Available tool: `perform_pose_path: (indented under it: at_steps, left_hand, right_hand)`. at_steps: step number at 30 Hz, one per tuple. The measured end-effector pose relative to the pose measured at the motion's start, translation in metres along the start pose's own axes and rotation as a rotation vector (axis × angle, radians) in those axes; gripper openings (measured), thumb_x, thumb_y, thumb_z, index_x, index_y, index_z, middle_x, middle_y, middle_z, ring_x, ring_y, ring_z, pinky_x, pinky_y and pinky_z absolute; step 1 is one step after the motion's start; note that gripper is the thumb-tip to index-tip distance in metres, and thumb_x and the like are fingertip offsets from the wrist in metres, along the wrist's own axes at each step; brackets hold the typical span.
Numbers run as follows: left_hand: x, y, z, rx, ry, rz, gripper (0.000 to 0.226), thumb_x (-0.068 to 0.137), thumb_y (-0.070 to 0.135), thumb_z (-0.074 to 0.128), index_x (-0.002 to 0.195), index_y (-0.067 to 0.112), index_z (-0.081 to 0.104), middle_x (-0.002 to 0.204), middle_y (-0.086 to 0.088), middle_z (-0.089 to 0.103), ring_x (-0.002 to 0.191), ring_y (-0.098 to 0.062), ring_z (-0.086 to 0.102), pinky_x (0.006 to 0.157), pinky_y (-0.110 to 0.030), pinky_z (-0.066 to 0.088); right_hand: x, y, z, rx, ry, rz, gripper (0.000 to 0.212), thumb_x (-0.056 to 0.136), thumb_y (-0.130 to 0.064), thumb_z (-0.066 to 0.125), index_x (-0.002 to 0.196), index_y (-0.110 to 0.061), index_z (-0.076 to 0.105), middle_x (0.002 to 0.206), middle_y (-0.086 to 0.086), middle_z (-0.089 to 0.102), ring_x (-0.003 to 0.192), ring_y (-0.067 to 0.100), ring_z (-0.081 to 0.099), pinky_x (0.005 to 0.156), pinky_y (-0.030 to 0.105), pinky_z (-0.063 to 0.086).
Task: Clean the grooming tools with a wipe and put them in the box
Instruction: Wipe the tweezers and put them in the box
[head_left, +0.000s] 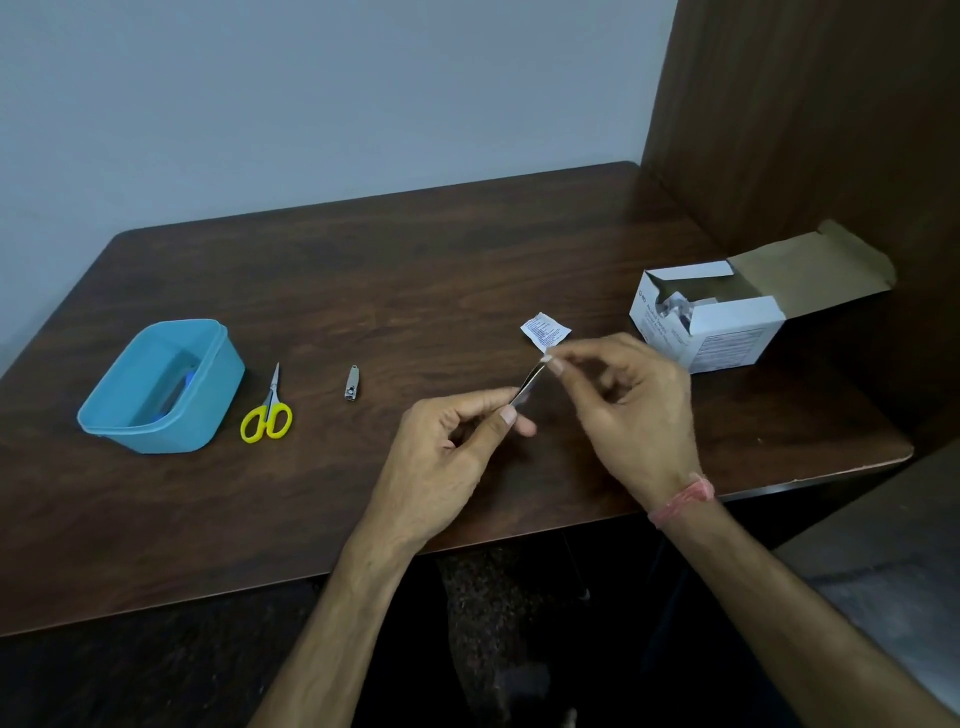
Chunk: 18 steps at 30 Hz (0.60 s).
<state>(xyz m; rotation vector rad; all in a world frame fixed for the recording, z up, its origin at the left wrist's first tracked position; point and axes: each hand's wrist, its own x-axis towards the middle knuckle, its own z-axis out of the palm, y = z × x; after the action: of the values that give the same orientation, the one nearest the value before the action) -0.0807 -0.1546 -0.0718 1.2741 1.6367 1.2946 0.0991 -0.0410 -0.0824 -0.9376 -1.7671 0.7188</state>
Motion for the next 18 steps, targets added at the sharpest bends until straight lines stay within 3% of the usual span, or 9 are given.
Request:
perform_pose_path:
  at_steps: [1,4,7,12,18]
  left_hand:
    - [0.0,0.0,0.001,-0.001,0.005,-0.006,0.024,0.112,0.021,0.068,0.121,0.035,0.084,0.099,0.009,0.086,0.049,-0.004,0.04,0.052,-0.024,0.038]
    - [-0.002,0.002,0.002,-0.008,0.028,-0.025,0.023,0.111,0.018,0.069,0.118,0.033,0.085,0.095,0.008,0.086,0.049,-0.004,0.04,0.047,-0.023,0.037]
    - [-0.003,0.003,0.003,-0.015,0.043,-0.032,0.02,0.11,0.016,0.069,0.118,0.027,0.084,0.095,0.009,0.086,0.047,-0.002,0.041,0.046,-0.021,0.038]
    - [-0.003,0.003,0.002,-0.019,0.042,-0.037,0.02,0.111,0.019,0.068,0.116,0.028,0.085,0.095,0.007,0.086,0.048,-0.005,0.04,0.049,-0.026,0.037]
    - [-0.002,0.003,0.002,-0.071,0.015,-0.04,0.023,0.111,0.017,0.066,0.113,0.028,0.086,0.091,-0.001,0.085,0.046,-0.01,0.037,0.051,-0.029,0.031]
  right_hand:
    - [0.002,0.002,-0.001,0.034,0.033,0.072,0.008,0.097,-0.025,0.086,0.103,-0.03,0.086,0.096,-0.012,0.079,0.06,0.018,0.064,0.055,0.032,0.053]
    - [0.003,0.004,-0.006,0.209,0.034,0.237,0.004,0.101,-0.025,0.083,0.105,-0.023,0.083,0.096,-0.005,0.08,0.062,0.018,0.068,0.047,0.024,0.05]
    - [0.005,0.005,-0.01,0.314,0.025,0.298,0.007,0.103,-0.025,0.08,0.107,-0.02,0.079,0.102,0.001,0.081,0.058,0.019,0.068,0.044,0.028,0.047]
    - [0.004,0.001,-0.011,0.413,-0.104,0.284,0.007,0.105,-0.014,0.074,0.109,-0.01,0.078,0.101,0.007,0.082,0.053,0.022,0.067,0.042,0.027,0.047]
    - [0.003,0.002,-0.011,0.413,-0.165,0.23,0.014,0.103,-0.015,0.077,0.116,-0.019,0.082,0.109,0.003,0.083,0.058,0.022,0.07,0.045,0.027,0.051]
